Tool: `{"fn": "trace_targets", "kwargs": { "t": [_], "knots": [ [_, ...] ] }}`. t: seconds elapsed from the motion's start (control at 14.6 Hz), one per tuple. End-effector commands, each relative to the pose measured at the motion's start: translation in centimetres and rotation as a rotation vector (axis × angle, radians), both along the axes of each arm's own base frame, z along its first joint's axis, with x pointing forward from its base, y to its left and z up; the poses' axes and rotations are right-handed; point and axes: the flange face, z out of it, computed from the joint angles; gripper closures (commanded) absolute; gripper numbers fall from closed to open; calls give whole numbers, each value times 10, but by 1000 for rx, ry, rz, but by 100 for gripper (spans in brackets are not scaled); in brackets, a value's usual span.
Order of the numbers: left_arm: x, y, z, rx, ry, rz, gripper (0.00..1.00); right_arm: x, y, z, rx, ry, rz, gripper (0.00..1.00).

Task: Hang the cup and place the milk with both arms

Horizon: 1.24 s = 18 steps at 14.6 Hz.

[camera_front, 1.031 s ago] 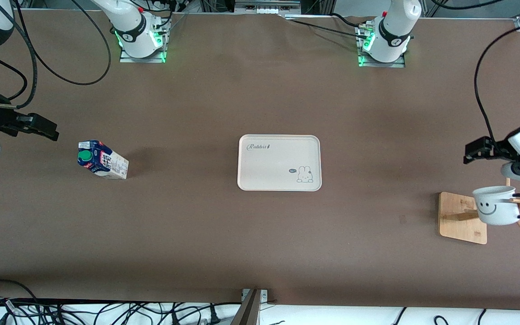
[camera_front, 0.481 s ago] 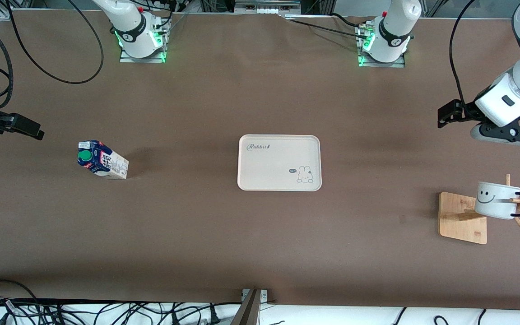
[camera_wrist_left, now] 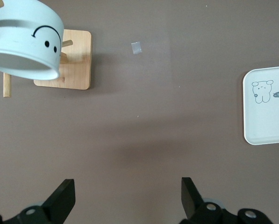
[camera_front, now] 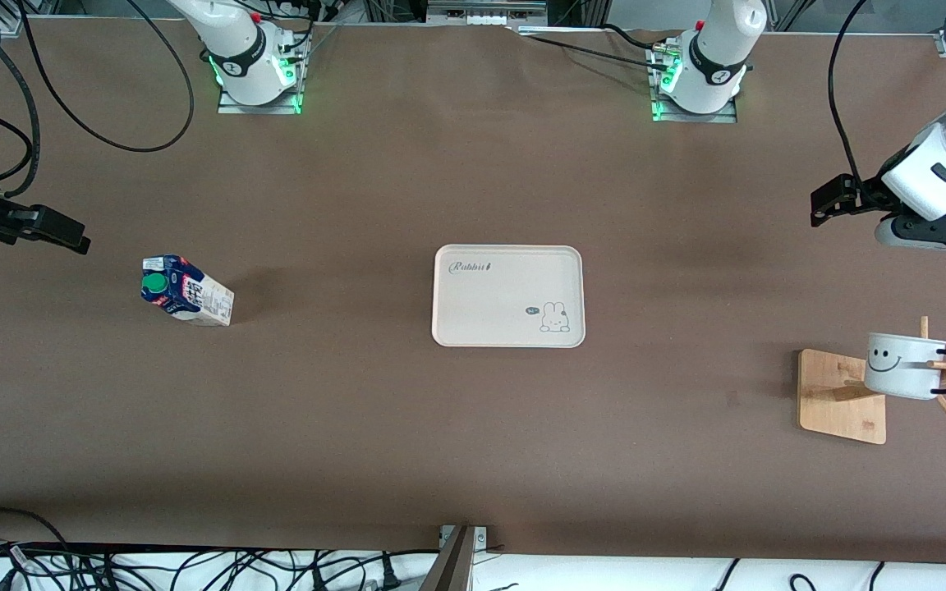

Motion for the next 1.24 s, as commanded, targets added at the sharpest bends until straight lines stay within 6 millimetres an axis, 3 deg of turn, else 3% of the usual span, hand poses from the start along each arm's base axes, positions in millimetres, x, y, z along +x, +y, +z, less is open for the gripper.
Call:
{"fn": "trace_targets", "kwargs": {
  "t": [0.0,0.41,1.17],
  "knots": [
    [-6,-3,11,1,-30,36,0,-8,-2,3,-9,4,18,0],
    [-1,-4,21,-1,-58,44,0,-8,-5,2,-10,11,131,0],
    [13,-3,22,6,-46,45,0,-7,-17,1,-6,13,113,0]
  ]
}}
